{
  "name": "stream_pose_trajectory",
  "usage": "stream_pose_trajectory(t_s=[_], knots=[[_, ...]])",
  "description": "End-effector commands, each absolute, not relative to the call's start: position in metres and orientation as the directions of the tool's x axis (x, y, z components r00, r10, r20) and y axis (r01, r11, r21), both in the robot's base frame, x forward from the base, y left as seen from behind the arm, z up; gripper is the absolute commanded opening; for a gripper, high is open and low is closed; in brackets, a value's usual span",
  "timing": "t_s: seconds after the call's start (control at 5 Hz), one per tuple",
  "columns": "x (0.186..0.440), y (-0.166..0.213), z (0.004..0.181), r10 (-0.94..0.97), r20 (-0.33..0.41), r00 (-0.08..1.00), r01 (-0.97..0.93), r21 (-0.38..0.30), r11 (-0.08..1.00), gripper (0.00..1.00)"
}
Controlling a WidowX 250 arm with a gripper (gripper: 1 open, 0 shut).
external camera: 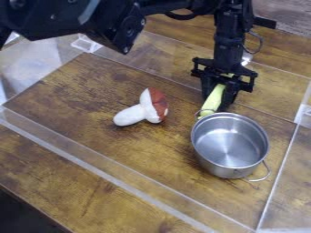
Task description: Move the green spoon to the right
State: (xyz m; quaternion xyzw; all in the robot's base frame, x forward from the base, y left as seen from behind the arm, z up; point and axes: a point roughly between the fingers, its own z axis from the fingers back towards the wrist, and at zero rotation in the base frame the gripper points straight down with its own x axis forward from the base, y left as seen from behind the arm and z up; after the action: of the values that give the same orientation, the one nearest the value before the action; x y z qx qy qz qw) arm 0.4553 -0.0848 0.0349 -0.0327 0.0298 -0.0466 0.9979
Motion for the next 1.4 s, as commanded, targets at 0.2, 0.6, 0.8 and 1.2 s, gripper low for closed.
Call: stream_pose_trajectory(t_s=[0.2,0.6,0.8,1.2], knots=[[0.466,-0.079,0.073,-0.084,0.002,0.996,0.084,-0.114,0.990,1.00],[0.466,-0.076,0.066,-0.079,-0.019,0.997,0.076,-0.109,0.991,0.00],[0.467,-0.073,0.071,-0.083,-0.024,0.996,0.079,-0.127,0.989,1.00],[0.466,-0.070,0.077,-0.087,-0.043,0.995,0.080,-0.147,0.986,1.00]])
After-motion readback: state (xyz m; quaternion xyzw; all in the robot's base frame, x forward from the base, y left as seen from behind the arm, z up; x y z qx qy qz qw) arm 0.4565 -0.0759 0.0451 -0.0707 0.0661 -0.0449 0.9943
